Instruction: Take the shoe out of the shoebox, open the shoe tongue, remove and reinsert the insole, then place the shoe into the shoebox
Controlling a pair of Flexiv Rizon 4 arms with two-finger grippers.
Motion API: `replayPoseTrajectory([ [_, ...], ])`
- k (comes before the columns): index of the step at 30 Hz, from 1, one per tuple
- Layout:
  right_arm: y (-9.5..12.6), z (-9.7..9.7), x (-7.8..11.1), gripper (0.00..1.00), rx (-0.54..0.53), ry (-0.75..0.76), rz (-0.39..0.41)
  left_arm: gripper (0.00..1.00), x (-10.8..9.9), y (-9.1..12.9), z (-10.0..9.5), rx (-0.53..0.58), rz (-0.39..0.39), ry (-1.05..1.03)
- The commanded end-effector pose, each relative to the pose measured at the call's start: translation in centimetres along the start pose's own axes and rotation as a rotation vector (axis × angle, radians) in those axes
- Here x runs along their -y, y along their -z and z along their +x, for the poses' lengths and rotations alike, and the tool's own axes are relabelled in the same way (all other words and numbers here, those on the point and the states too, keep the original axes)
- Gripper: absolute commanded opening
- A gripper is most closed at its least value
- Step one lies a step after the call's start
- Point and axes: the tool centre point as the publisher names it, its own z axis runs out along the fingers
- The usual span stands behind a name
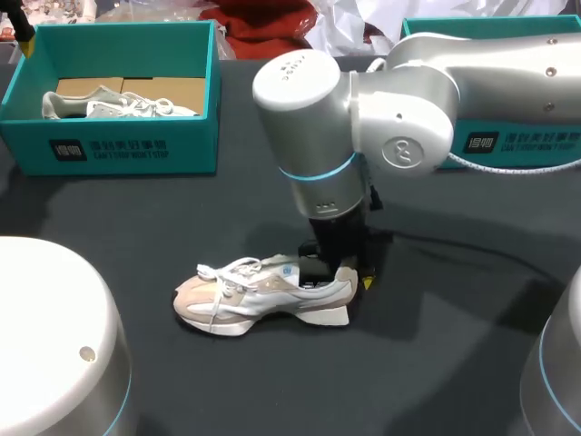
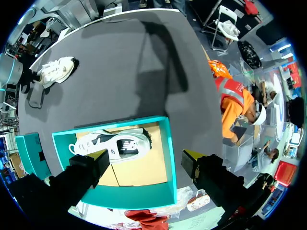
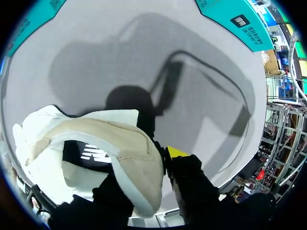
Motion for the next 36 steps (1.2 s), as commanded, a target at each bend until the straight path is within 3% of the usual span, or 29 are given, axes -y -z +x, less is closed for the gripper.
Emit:
replayPoseTrajectory([
  [1, 0.6, 0.0, 0.2, 0.49, 0.007, 0.001, -0.002, 1.00, 0.0, 0.0, 0.0, -0.002, 0.000, -0.002],
  [2, 0.9, 0.0, 0.3, 0.78, 0.007, 0.000, -0.002, 1.00, 0.0, 0.0, 0.0, -0.002, 0.000, -0.002],
  [3, 1.1, -0.1, 0.4, 0.97, 0.005, 0.002, -0.003, 1.00, 0.0, 0.0, 0.0, -0.002, 0.000, -0.002],
  [4, 1.4, -0.1, 0.5, 1.00, 0.004, 0.004, -0.005, 1.00, 0.0, 0.0, 0.0, -0.002, 0.000, -0.002],
  [18, 7.9, -1.5, 2.4, 1.00, -0.091, 0.167, -0.104, 1.00, 0.0, 0.0, 0.0, -0.002, 0.000, -0.002],
  [22, 9.8, -2.3, 2.9, 1.00, -0.186, 0.324, -0.181, 1.00, 0.0, 0.0, 0.0, -0.002, 0.000, -0.002],
  [24, 10.7, -2.9, 3.4, 1.00, -0.301, 0.522, -0.277, 1.00, 0.0, 0.0, 0.0, -0.002, 0.000, -0.002],
  [36, 10.7, -2.9, 3.4, 1.00, -0.301, 0.522, -0.277, 1.00, 0.0, 0.0, 0.0, -0.002, 0.000, -0.002],
])
